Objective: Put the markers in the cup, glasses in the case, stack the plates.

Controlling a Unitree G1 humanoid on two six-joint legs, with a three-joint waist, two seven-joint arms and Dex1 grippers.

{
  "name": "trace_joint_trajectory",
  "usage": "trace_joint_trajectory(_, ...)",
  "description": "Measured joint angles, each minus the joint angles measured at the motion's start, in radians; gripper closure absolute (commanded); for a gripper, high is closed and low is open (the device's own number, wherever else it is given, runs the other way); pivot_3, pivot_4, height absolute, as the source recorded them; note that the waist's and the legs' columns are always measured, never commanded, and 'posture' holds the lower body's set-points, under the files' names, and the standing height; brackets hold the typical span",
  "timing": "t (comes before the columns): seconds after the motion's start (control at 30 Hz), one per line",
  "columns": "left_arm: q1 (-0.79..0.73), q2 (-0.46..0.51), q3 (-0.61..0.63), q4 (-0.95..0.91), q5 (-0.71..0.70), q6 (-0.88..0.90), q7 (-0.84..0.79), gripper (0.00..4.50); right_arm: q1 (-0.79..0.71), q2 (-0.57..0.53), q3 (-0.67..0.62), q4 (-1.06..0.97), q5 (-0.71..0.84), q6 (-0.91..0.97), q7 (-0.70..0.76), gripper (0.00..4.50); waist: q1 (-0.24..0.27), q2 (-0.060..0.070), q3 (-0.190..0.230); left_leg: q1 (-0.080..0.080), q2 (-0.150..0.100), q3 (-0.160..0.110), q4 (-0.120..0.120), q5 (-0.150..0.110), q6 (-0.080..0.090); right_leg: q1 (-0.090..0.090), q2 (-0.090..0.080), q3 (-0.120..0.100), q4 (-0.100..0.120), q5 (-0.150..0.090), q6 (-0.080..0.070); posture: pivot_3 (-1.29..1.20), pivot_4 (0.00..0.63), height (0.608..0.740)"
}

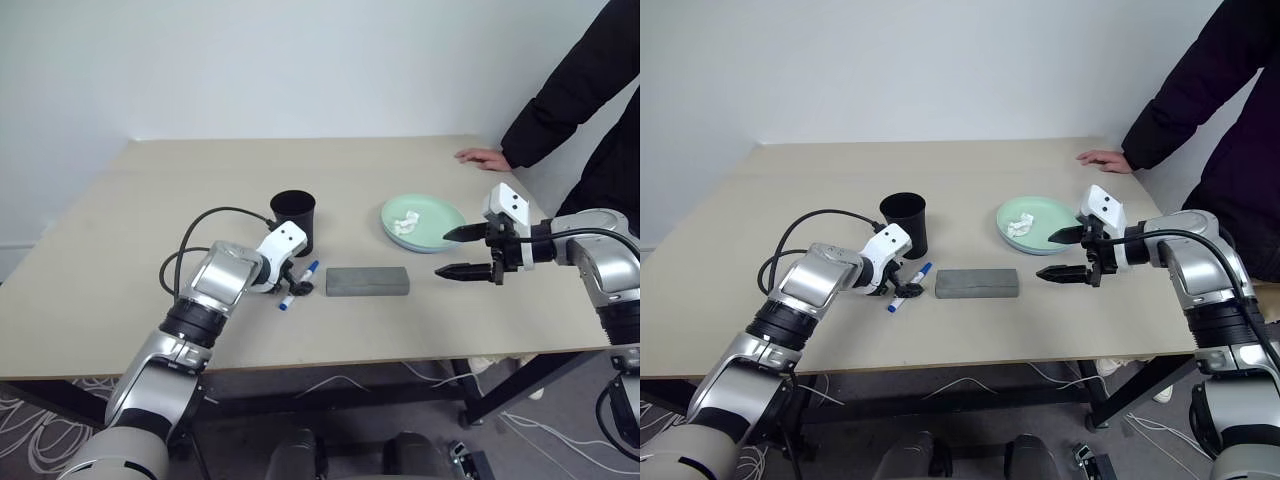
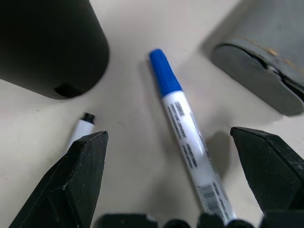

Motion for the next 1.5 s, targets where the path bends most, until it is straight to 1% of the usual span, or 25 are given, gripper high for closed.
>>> trace_joint_trajectory(0.23, -0.063, -0.042, -0.002, 0.098, 0.005, -0.041, 0.024, 0.08, 0.000, 0.014, 0.000, 0.000, 0.000, 0.000, -0.002, 0.00, 0.000, 0.000, 0.000, 0.000, 0.000, 0.000, 0.000, 0.000, 0.000, 0.000, 0.000, 0.000, 0.000, 0.000, 0.000, 0.00, 0.000, 0.740)
trace_joint_trajectory(0.43, -0.064, -0.059, -0.011, 0.115, 0.007, -0.042, 0.027, 0.08, 0.000, 0.015, 0.000, -0.004, 0.000, 0.001, -0.002, 0.00, 0.000, 0.000, 0.000, 0.000, 0.000, 0.000, 0.000, 0.000, 0.000, 0.000, 0.000, 0.000, 0.000, 0.000, 0.000, 0.00, 0.000, 0.740)
trace_joint_trajectory(0.87, -0.064, -0.060, -0.037, 0.115, 0.014, -0.029, 0.026, 0.08, 0.000, 0.015, 0.000, -0.020, 0.001, 0.002, -0.008, 0.00, 0.000, 0.000, 0.000, 0.000, 0.000, 0.000, 0.000, 0.000, 0.000, 0.000, 0.000, 0.000, 0.000, 0.000, 0.001, 0.00, 0.000, 0.740)
trace_joint_trajectory(0.9, -0.064, -0.060, -0.037, 0.114, 0.014, -0.025, 0.026, 0.46, 0.000, 0.015, 0.000, -0.020, 0.002, 0.002, -0.008, 0.00, 0.000, 0.000, 0.000, 0.000, 0.000, 0.000, 0.000, 0.000, 0.000, 0.000, 0.000, 0.000, 0.000, 0.000, 0.001, 0.00, 0.000, 0.740)
trace_joint_trajectory(0.97, -0.063, -0.060, -0.038, 0.112, 0.010, -0.017, 0.019, 0.96, 0.000, 0.015, 0.000, -0.020, 0.003, 0.002, -0.008, 0.00, -0.001, 0.000, 0.000, 0.000, 0.000, 0.000, 0.000, 0.000, 0.000, 0.000, 0.000, 0.000, 0.000, -0.001, 0.001, 0.00, 0.000, 0.740)
trace_joint_trajectory(1.0, -0.063, -0.060, -0.038, 0.110, 0.008, -0.013, 0.017, 1.38, 0.000, 0.015, 0.000, -0.020, 0.004, 0.002, -0.008, 0.00, -0.001, 0.000, 0.000, 0.000, 0.000, 0.000, 0.000, 0.000, 0.000, 0.000, 0.000, 0.000, 0.000, -0.001, 0.001, 0.00, 0.000, 0.740)
trace_joint_trajectory(1.27, -0.045, -0.060, -0.050, 0.068, 0.003, 0.009, 0.006, 4.24, 0.000, 0.018, 0.000, -0.021, 0.005, 0.002, -0.009, 0.00, -0.002, 0.000, 0.000, 0.000, 0.000, -0.001, 0.000, 0.000, 0.000, 0.000, 0.000, 0.000, 0.000, -0.001, 0.001, 0.00, 0.000, 0.740)
trace_joint_trajectory(1.3, -0.045, -0.060, -0.050, 0.067, 0.003, 0.011, 0.007, 4.41, 0.000, 0.019, 0.000, -0.021, 0.005, 0.002, -0.009, 0.00, -0.002, 0.000, 0.000, 0.000, 0.000, -0.001, 0.000, 0.000, 0.000, 0.000, 0.000, 0.000, 0.000, -0.001, 0.001, 0.00, 0.000, 0.740)
trace_joint_trajectory(1.5, -0.037, -0.053, -0.056, 0.039, 0.005, 0.026, 0.005, 4.41, 0.000, 0.022, 0.000, -0.021, 0.006, 0.002, -0.009, 0.00, -0.002, 0.000, 0.000, 0.000, 0.000, -0.001, -0.001, 0.000, 0.000, 0.000, 0.000, 0.000, -0.001, 0.000, 0.001, 0.00, 0.000, 0.740)
